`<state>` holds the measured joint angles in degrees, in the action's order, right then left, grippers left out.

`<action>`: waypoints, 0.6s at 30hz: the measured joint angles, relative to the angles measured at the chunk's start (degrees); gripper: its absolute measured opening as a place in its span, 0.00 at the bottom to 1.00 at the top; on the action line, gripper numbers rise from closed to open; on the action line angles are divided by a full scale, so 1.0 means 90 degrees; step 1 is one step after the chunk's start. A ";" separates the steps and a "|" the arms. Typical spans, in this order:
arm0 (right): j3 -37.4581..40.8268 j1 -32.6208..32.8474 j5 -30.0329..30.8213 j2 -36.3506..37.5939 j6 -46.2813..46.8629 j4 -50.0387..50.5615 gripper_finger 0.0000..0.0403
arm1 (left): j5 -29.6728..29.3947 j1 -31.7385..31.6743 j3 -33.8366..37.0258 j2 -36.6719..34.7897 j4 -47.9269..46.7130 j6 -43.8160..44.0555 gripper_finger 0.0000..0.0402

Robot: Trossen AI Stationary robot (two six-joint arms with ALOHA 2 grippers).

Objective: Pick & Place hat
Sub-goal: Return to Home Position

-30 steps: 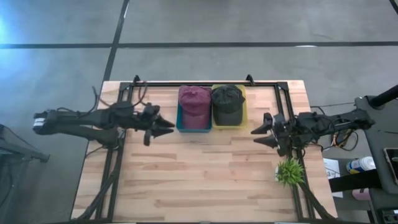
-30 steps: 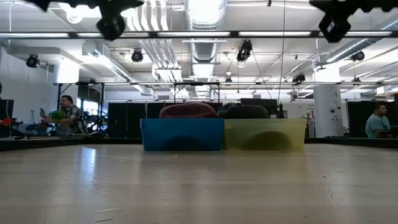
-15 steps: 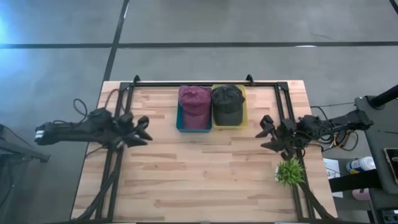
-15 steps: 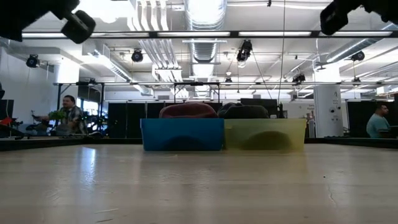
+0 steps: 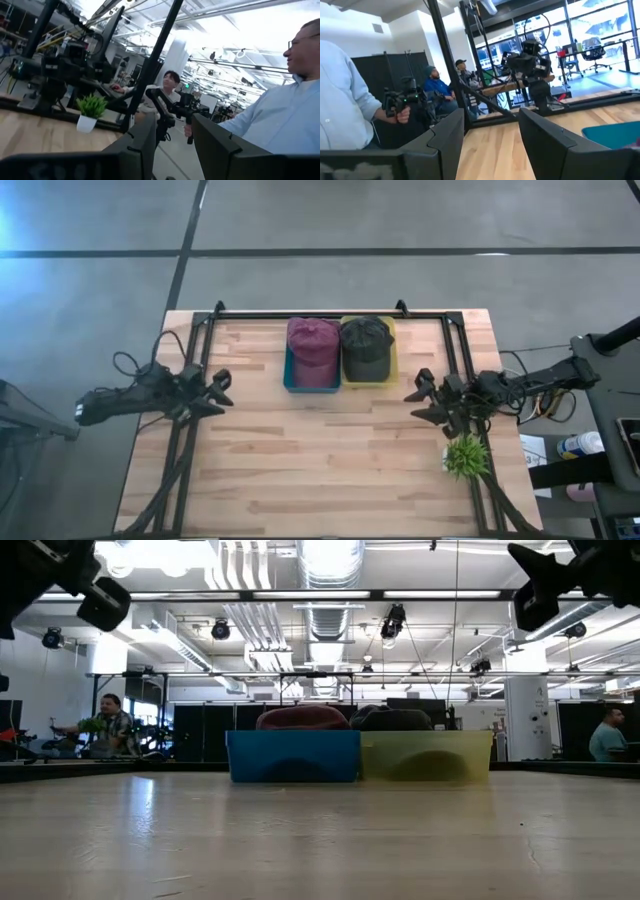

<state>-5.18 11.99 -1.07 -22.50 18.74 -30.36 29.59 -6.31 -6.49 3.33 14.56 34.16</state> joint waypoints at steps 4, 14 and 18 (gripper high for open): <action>0.0317 0.0000 -0.0028 0.0005 -0.0118 -0.0466 0.45 | 0.0017 -0.0001 0.0276 -0.0366 -0.0080 0.0031 0.30; 0.0521 -0.0002 -0.0050 0.0091 -0.0290 -0.0175 0.46 | 0.0124 -0.0024 0.0557 -0.0341 -0.0234 -0.0007 0.30; 0.0521 0.0000 -0.0048 -0.0013 -0.0274 -0.0052 0.46 | 0.0122 -0.0024 0.0557 -0.0320 -0.0267 0.0128 0.30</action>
<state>-0.49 11.99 -1.50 -22.62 16.27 -30.84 30.69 -6.52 -1.48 0.45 12.16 35.31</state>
